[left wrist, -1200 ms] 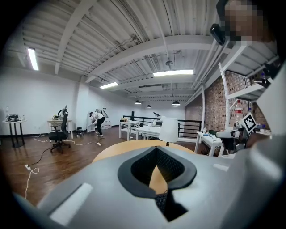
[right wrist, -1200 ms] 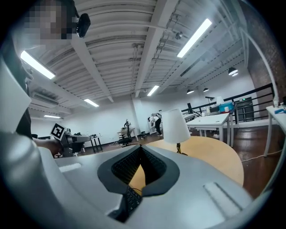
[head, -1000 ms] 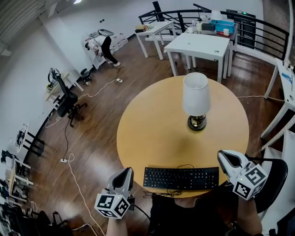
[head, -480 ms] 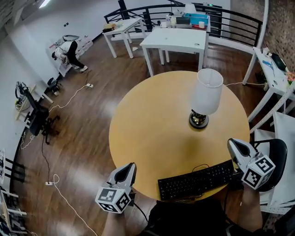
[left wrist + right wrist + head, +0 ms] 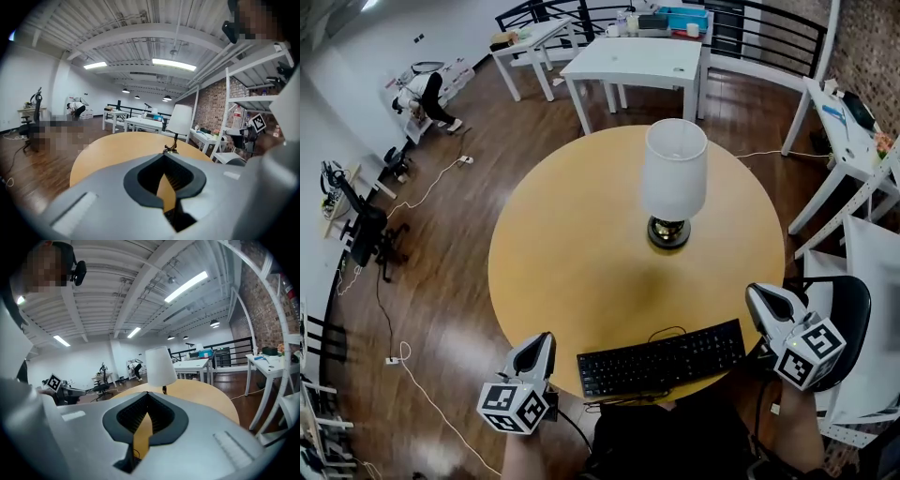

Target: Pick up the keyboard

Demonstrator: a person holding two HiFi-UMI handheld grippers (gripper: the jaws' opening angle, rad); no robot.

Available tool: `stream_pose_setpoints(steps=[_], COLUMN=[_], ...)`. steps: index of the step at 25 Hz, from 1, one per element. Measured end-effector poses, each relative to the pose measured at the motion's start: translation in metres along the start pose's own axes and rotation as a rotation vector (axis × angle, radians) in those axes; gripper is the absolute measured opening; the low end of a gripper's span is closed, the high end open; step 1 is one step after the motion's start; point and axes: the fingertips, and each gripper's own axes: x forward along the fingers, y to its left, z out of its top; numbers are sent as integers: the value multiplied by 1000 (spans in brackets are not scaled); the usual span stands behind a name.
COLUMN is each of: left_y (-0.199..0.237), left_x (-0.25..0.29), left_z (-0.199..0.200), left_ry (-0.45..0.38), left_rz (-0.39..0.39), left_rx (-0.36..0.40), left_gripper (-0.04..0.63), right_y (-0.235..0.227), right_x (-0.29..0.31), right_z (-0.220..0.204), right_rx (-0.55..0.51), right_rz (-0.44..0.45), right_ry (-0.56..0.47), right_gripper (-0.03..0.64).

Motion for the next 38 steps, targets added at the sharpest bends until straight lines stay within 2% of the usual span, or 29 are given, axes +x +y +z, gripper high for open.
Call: stream_pose_setpoints(steps=[3, 7, 11, 15, 18, 21, 23, 25, 27, 32, 38], left_y=[-31, -62, -50, -42, -16, 0, 0, -1, 3, 16, 23], left_x=[5, 7, -3, -9, -8, -9, -5, -4, -4, -3, 0], left_z=[-3, -9, -26, -38, -55, -81, -98, -110, -118, -153, -191], left_ry=[13, 35, 56, 67, 128, 192, 216, 214, 208, 277, 369], left_rz=[68, 57, 81, -17, -19, -6, -32, -81, -101, -46, 0], left_rx=[-36, -21, -66, -54, -52, -78, -122, -196, -250, -301, -308], left_gripper=[140, 141, 141, 141, 145, 152, 158, 222, 264, 265, 275], right_y=[-36, -52, -53, -51, -50, -56, -65, -70, -73, -90, -87], right_x=[-12, -23, -29, -40, -38, -30, -28, -28, -26, -29, -23], right_z=[1, -8, -12, -23, -39, -64, -79, -95, -115, -155, -190], right_rx=[-12, 7, 12, 30, 88, 137, 153, 169, 176, 204, 217], right_rz=[18, 62, 51, 11, -9, -9, -25, -25, -21, -66, -19], right_ry=[-5, 38, 41, 57, 59, 106, 138, 169, 212, 292, 388], right_gripper=[2, 2, 2, 2, 3, 2, 3, 8, 45, 66, 153])
